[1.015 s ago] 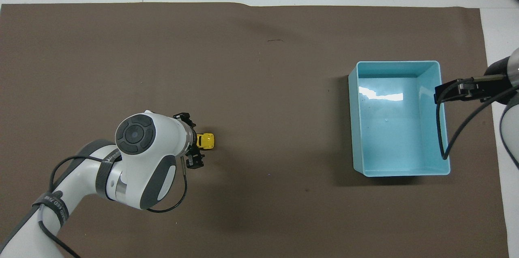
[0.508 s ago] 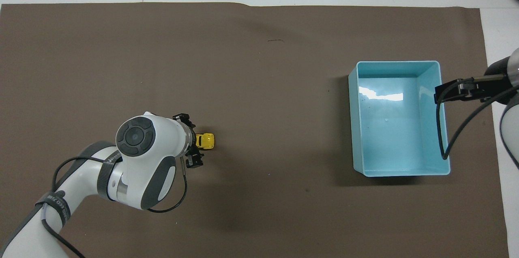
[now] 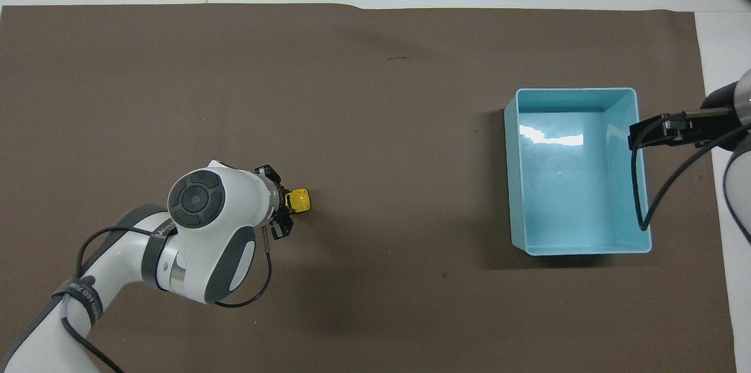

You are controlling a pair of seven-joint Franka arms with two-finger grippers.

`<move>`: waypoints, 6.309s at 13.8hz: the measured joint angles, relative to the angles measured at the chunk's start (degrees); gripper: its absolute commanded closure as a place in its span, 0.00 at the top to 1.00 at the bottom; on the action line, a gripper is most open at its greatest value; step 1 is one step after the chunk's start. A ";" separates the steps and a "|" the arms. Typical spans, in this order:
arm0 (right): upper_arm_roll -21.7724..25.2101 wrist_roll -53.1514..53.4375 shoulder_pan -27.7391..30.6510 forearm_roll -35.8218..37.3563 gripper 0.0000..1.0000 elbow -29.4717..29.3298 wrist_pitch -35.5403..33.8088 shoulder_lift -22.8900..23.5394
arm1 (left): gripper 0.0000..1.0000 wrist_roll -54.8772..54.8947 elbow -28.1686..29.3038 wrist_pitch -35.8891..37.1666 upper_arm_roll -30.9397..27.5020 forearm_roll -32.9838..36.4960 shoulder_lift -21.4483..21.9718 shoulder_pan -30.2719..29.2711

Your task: Wind up and store yellow beetle car

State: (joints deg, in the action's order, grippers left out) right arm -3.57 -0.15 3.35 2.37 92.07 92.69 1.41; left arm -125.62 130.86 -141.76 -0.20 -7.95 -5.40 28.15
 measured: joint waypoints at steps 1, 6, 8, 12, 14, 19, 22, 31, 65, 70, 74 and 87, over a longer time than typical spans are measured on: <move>0.00 0.00 0.00 0.00 1.00 0.00 0.00 0.00 | 0.00 0.04 0.00 -0.02 0.00 0.00 0.00 0.00; 0.00 0.00 0.00 0.00 1.00 0.00 0.00 0.00 | 0.00 1.71 0.13 0.00 -0.18 0.00 0.07 0.00; 0.00 0.00 0.00 0.00 1.00 0.00 0.00 0.00 | 0.00 3.00 0.38 0.18 -0.42 -0.03 0.29 -0.16; 0.00 0.00 0.00 0.00 1.00 0.00 0.00 0.00 | 0.00 6.11 0.72 2.43 -1.02 -0.04 0.96 -1.62; 0.00 0.00 0.00 0.00 1.00 0.00 0.00 0.00 | 0.00 8.15 1.28 3.57 -1.06 -0.05 1.62 -3.18; 0.00 0.00 0.00 0.00 1.00 0.00 0.00 0.00 | 0.00 11.82 2.58 5.23 -1.23 -0.05 2.90 -6.34; 0.00 0.00 0.00 0.00 1.00 0.00 0.00 0.00 | 0.00 12.26 2.78 5.83 -1.27 -0.05 3.17 -7.36; 0.00 0.00 0.00 0.00 1.00 0.00 0.00 0.00 | 1.00 12.96 -3.76 17.82 -1.33 0.01 2.09 -8.19; -0.61 62.51 -9.95 -2.50 1.00 5.13 9.94 6.82 | 1.00 62.56 -33.14 34.07 -2.01 1.17 2.62 -13.52; -0.60 75.42 -12.38 -1.11 1.00 6.95 14.59 9.09 | 1.00 83.34 -33.16 37.76 -2.09 1.22 2.71 -14.37; -0.65 88.39 -15.84 1.40 1.00 13.44 22.57 9.48 | 1.00 100.97 -33.16 40.57 -2.25 1.76 3.29 -17.21; -0.66 114.39 -19.47 13.95 0.84 26.69 39.92 13.65 | 1.00 135.30 -33.23 45.64 -2.17 4.57 7.58 -24.50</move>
State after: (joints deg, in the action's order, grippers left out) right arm -4.24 114.23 -16.12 16.31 118.76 132.61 15.06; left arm 9.67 97.63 -96.12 -2.37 -3.38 2.19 3.64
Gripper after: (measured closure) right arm 0.000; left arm 0.000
